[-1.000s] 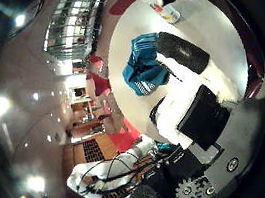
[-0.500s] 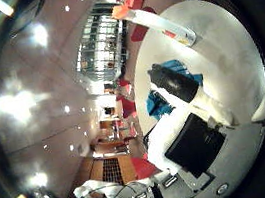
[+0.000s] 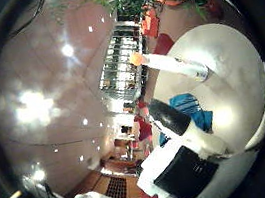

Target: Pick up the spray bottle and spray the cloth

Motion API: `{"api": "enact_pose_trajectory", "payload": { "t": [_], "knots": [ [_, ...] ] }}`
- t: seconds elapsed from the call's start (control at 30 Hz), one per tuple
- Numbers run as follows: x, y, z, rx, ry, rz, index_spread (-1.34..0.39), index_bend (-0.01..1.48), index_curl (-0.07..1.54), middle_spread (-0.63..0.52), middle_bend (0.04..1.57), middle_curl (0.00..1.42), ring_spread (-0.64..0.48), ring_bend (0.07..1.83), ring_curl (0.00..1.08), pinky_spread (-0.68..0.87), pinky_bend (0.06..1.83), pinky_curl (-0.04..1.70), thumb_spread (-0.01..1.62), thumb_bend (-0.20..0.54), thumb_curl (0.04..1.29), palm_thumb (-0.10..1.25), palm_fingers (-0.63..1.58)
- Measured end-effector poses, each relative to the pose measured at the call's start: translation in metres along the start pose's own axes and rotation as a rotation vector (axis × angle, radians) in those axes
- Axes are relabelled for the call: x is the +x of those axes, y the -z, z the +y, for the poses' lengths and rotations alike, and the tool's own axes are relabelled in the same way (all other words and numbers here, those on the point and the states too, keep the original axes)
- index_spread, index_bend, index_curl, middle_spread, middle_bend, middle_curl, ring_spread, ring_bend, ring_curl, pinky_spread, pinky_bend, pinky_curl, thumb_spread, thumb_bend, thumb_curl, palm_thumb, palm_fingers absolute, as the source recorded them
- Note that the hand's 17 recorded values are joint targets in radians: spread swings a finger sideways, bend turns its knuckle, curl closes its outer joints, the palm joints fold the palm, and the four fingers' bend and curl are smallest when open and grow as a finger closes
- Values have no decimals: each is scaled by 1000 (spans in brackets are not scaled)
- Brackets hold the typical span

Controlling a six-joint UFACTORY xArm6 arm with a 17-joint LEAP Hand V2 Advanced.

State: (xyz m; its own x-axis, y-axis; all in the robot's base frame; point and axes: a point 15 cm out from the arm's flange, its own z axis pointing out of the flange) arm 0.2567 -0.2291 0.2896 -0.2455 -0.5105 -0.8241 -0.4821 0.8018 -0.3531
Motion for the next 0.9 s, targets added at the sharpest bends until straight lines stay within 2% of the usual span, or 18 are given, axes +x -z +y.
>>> {"api": "enact_pose_trajectory", "payload": {
  "t": [0.2,0.43,0.67,0.9],
  "knots": [
    [0,-1,-17,107,15,-120,-137,155,313,132,293,421,164,580,272,396,632,242,1108,-24,308,601,117],
    [20,-14,-19,102,-40,-176,-132,159,298,166,274,391,194,525,261,403,624,246,1077,-24,303,569,90],
    [5,-56,-29,67,-44,-250,-139,157,292,171,260,373,208,503,259,414,588,244,1047,-23,309,585,97],
    [-7,-91,-28,28,-18,-248,-140,159,291,159,261,368,202,493,260,416,551,243,1042,-23,310,589,129]
  ]
}}
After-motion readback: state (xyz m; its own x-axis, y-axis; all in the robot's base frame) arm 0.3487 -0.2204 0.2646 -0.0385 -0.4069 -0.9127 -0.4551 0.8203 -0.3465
